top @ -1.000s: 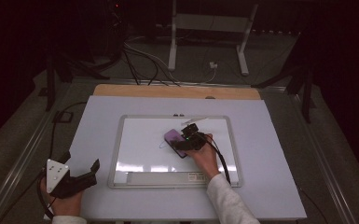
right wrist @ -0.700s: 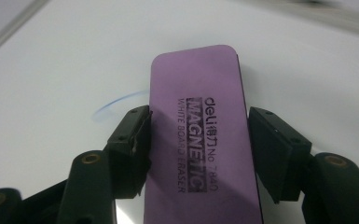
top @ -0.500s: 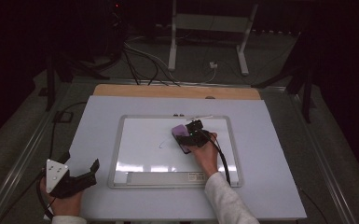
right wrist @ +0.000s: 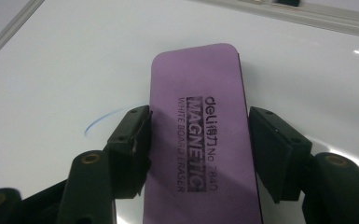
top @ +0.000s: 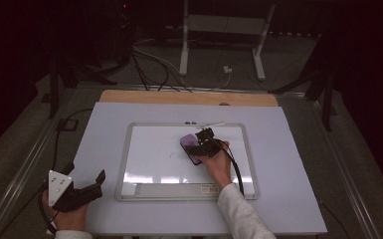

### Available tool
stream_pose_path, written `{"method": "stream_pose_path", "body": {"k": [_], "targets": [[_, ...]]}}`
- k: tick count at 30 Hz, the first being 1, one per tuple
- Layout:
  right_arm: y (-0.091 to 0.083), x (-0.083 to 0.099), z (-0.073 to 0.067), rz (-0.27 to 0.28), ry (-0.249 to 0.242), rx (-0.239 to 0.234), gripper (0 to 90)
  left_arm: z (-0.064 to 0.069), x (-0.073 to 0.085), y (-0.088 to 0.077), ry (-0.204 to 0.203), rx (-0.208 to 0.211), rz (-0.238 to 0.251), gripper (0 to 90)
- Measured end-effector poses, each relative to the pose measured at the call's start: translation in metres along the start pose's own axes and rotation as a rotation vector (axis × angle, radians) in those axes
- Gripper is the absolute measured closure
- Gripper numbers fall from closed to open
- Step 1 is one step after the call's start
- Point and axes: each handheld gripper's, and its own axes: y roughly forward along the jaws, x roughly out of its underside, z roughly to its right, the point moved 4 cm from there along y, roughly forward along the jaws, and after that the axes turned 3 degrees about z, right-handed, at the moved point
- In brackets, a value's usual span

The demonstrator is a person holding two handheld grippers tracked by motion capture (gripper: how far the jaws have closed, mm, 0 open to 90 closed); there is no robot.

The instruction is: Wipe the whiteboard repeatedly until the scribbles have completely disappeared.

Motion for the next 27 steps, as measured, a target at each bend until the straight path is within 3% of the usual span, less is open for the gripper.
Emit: {"method": "stream_pose_path", "body": {"k": [2, 4, 8, 10, 12, 13, 17, 18, 20, 21, 22, 25, 27], "targets": [[0.000, 0.000, -0.007, -0.003, -0.040, 0.024, 41.3, 0.000, 0.000, 0.001, 0.001, 0.002, -0.004, 0.7], [0.003, 0.003, -0.018, -0.030, -0.102, -0.090, 41.3, 0.001, 0.000, 0.001, 0.003, 0.003, -0.002, 0.7], [0.001, 0.012, -0.042, -0.107, -0.283, -0.248, 41.4, 0.001, 0.000, 0.001, 0.004, 0.002, -0.004, 0.7], [-0.001, 0.014, -0.048, -0.131, -0.327, -0.273, 41.4, 0.001, 0.000, 0.001, 0.005, 0.001, -0.004, 0.7], [0.000, 0.013, -0.045, -0.122, -0.303, -0.258, 41.4, 0.001, 0.000, 0.000, 0.005, 0.002, -0.003, 0.7], [0.001, 0.010, -0.041, -0.105, -0.271, -0.225, 41.4, 0.001, 0.000, 0.000, 0.004, 0.001, -0.001, 0.7], [0.002, 0.002, -0.012, -0.025, -0.062, -0.027, 41.4, 0.000, 0.000, -0.001, 0.000, -0.003, 0.001, 0.7], [0.001, 0.001, -0.007, -0.011, -0.023, 0.002, 41.4, 0.000, 0.000, 0.000, -0.003, -0.002, 0.000, 0.7], [0.002, 0.001, -0.009, -0.004, -0.028, 0.018, 41.4, 0.000, 0.000, 0.000, -0.002, -0.001, -0.001, 0.7], [0.002, 0.002, -0.013, -0.010, -0.062, -0.004, 41.3, 0.000, 0.000, 0.001, 0.000, 0.000, -0.004, 0.7], [0.004, 0.003, -0.019, -0.022, -0.091, -0.059, 41.3, 0.001, 0.000, 0.001, 0.001, 0.002, -0.002, 0.7], [0.005, 0.010, -0.044, -0.067, -0.243, -0.219, 41.3, 0.001, 0.000, 0.000, 0.003, 0.001, 0.000, 0.7], [0.005, 0.012, -0.055, -0.097, -0.310, -0.258, 41.3, 0.001, 0.000, 0.000, 0.001, 0.000, -0.001, 0.7]]}}
